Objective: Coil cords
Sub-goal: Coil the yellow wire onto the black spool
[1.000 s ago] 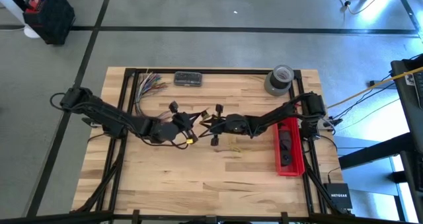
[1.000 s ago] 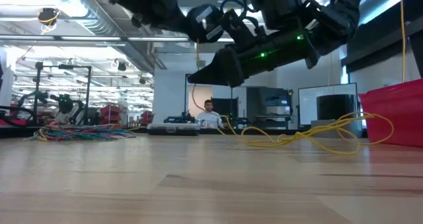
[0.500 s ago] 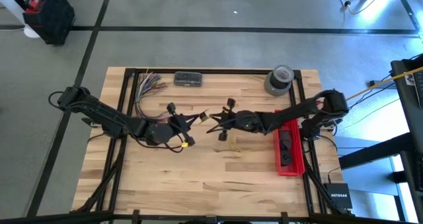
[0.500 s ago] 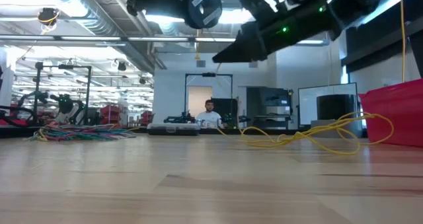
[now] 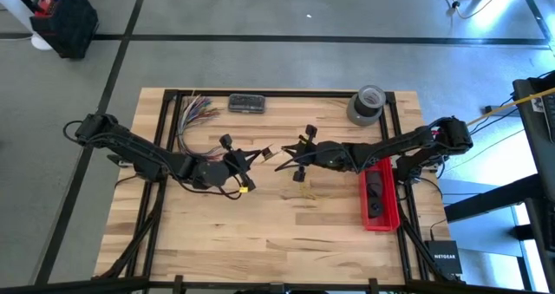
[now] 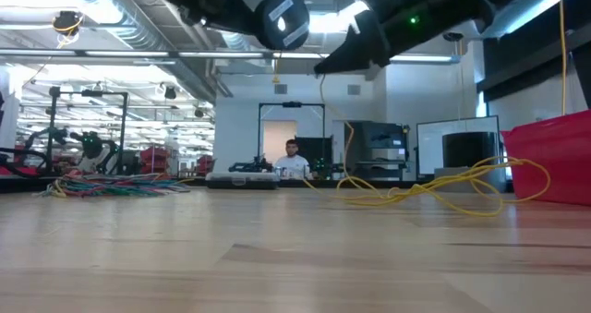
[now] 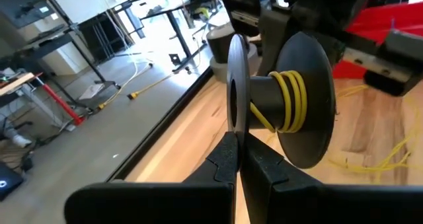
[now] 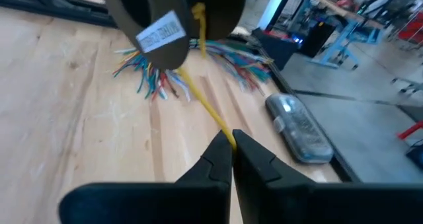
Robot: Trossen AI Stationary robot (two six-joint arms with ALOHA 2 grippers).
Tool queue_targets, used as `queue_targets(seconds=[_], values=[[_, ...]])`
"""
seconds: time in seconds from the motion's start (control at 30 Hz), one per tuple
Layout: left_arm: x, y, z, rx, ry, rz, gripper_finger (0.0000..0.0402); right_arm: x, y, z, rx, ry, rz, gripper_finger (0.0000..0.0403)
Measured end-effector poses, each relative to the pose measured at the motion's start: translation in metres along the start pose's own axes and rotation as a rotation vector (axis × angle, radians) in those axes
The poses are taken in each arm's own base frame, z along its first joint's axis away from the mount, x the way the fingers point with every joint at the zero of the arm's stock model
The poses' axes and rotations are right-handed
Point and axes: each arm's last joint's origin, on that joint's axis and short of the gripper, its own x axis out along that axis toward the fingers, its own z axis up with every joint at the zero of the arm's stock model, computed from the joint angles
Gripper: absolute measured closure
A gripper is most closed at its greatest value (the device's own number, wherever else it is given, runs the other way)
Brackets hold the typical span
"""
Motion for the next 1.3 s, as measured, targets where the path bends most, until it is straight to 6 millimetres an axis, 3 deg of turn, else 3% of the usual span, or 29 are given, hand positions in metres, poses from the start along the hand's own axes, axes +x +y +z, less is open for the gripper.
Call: queue_targets(seconds=[0.47,1.3], values=[[-0.0001,-0.0015,-0.0068,0.080,0.046,-0.023,0.0402,0.0000,0.0022,-0.0026,0.035,0.018,0.065,0.0396],[0.0053,0.0022,-0.0098,0.058,0.074,-0.043,0.0402,0.0004,0.0017,0.0010,0.051,0.011,0.063,0.0389]])
